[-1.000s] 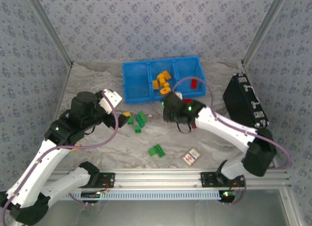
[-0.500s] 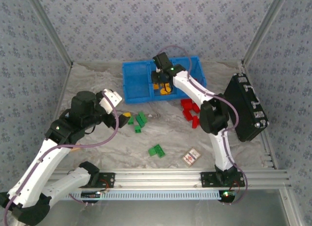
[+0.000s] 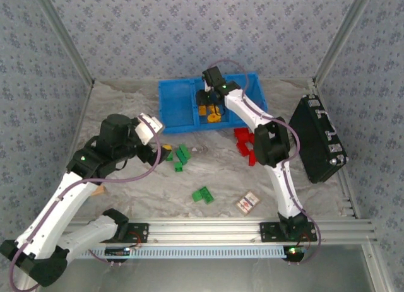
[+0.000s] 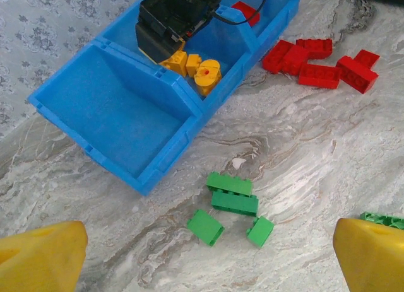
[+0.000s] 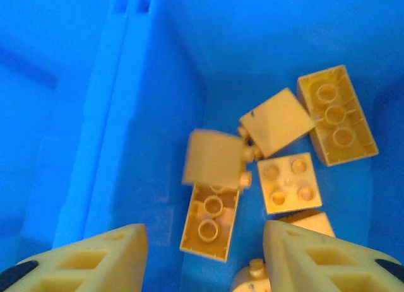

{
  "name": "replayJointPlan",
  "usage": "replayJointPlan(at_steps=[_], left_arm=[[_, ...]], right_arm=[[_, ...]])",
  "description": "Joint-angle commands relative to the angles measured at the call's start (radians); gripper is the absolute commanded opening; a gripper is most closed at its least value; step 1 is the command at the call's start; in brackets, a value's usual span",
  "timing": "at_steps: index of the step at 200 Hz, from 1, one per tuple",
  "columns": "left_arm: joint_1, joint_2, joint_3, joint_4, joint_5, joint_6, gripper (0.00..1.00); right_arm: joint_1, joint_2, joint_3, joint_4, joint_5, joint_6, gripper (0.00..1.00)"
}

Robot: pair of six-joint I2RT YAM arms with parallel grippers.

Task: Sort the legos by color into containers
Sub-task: Place the lego in the container.

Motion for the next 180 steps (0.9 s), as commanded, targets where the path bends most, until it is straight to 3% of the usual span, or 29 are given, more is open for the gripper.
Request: replayJointPlan(at_steps=[1, 48, 106, 139, 180], left_arm=[[0.005, -0.001, 0.0, 0.042, 0.045, 0.016, 1.0], [0.005, -0.012, -0.002, 0.043, 0.043, 0.025, 1.0], [0.005, 0.012, 0.01, 0.041, 0.05, 0.018, 1.0], [0.005, 0.033, 0.027, 0.037, 0.063, 0.013, 1.0], [0.005, 0.056, 0.043, 0.029, 0.07, 0.015, 1.0]], right_arm=[[0.044, -0.138, -0.104, -0.019, -0.017, -0.068, 0.53], [0.101, -0.524, -0.528, -0.019, 0.064, -0.151, 0.58], [0.051, -0.852, -0.919, -0.14, 0.152, -0.081, 0.68], [0.014, -0.944, -1.062, -0.139, 0.139, -0.039, 0.72], [-0.03, -0.922, -1.106, -0.122, 0.13, -0.064, 0.81]])
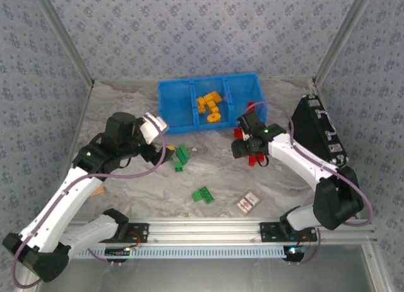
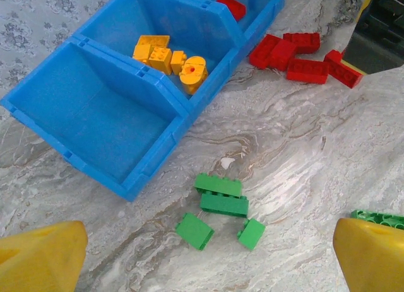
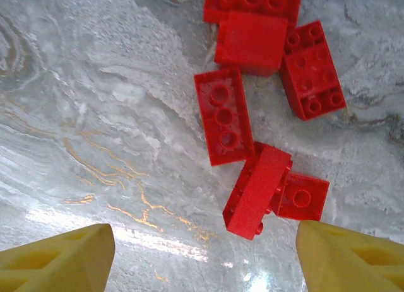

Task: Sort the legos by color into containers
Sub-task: Place the lego in the container, then pick up the lego from the center of the table.

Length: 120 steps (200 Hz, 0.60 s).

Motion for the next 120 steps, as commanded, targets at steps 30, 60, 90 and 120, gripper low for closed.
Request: replayJointPlan(at_steps=[30, 60, 90, 120], left_arm=[[0.005, 0.019, 0.057, -0.032, 0.032, 0.003, 1.0], [0.006, 0.022, 0.055, -0.039, 0.022, 0.002, 1.0], [0.006, 0.024, 0.057, -0.049, 0.011, 0.001, 1.0], [0.008, 0.023, 0.052, -0.058, -0.008, 0.011, 1.0]], right_arm=[[-0.041, 0.058, -0.005, 0.053, -0.012, -0.042, 0.86], [-0.061, 0.148, 0.05, 0.08, -0.024, -0.083, 0.88], [-0.071, 0.238, 0.118, 0.077, -0.044, -0.117, 0.87], [-0.075, 0.312, 0.165, 0.08, -0.04, -0.126, 0.87]])
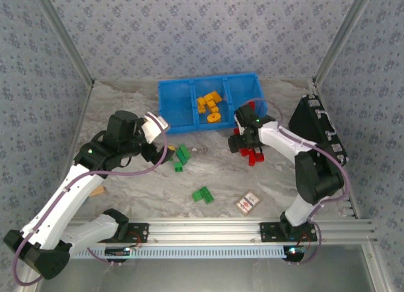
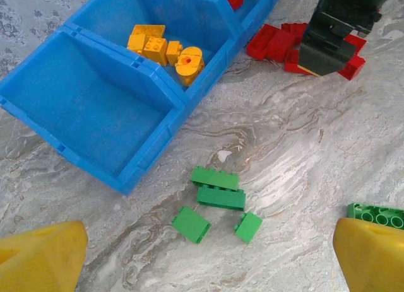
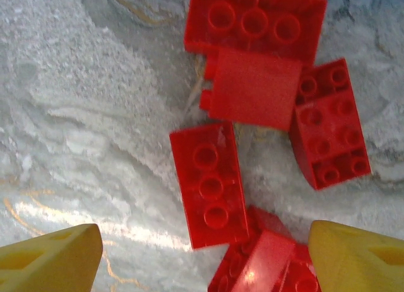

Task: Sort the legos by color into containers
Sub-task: Pick up the lego from the center of the table.

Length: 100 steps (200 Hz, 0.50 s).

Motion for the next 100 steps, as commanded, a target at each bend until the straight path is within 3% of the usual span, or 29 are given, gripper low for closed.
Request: replayJointPlan(at_steps=[1, 100], left_arm=[[0.008, 0.001, 0.033, -0.025, -0.006, 0.011, 1.0], [0.008, 0.036, 0.04, -0.023, -0.012, 0.016, 1.0]], right_arm=[[-0.007, 0.05, 0.057, -0.004, -0.009, -0.034, 0.86], [-0.009, 0.146, 0.067, -0.011, -0.007, -0.042, 0.68]])
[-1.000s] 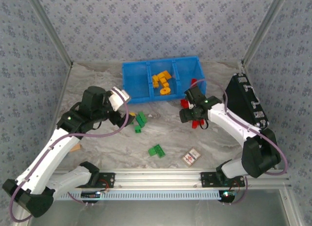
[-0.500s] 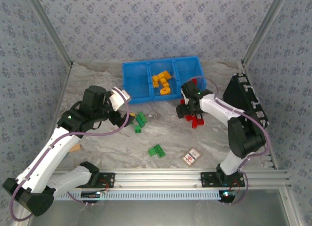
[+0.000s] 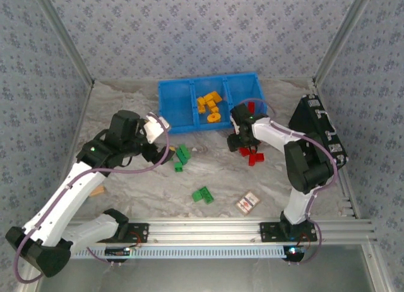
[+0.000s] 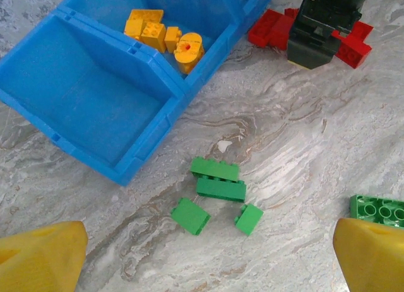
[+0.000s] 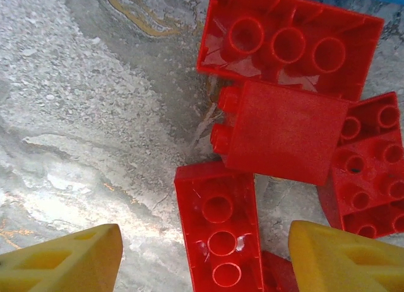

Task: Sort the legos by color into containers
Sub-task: Pick up the lego from the center of the table.

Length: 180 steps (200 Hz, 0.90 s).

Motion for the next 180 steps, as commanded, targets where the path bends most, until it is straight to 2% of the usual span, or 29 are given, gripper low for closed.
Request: replayJointPlan(at_steps=[1, 40, 77, 125, 150, 180], left_arm=[[0.008, 0.008, 0.038, -0.006, -0.004, 0.015, 1.0], [0.008, 0.015, 0.04, -0.006, -0.004, 0.016, 1.0], [0.01, 0.025, 0.039, -0.007, -0.004, 0.02, 1.0], [0.01, 0.037, 0.038, -0.005, -0.006, 0.024, 1.0], [0.011, 0.041, 0.04, -0.006, -0.006, 0.028, 1.0], [0.011, 0.057, 0.051, -0.002, -0.004, 0.028, 1.0]], right_arm=[[-0.007, 0.026, 0.012, -0.021, -0.002, -0.013, 0.68], [-0.01, 0.06, 0.019, -0.027, 0.028, -0.005, 0.65], [-0.015, 0.082, 0.028, -0.034, 0.029, -0.003, 0.58], [-0.018, 0.078, 0.025, -0.027, 0.014, -0.009, 0.38], [-0.015, 0.05, 0.022, -0.041, 0.015, -0.013, 0.32], [-0.008, -0.042, 0.042, -0.093, 0.027, -0.011, 0.3]])
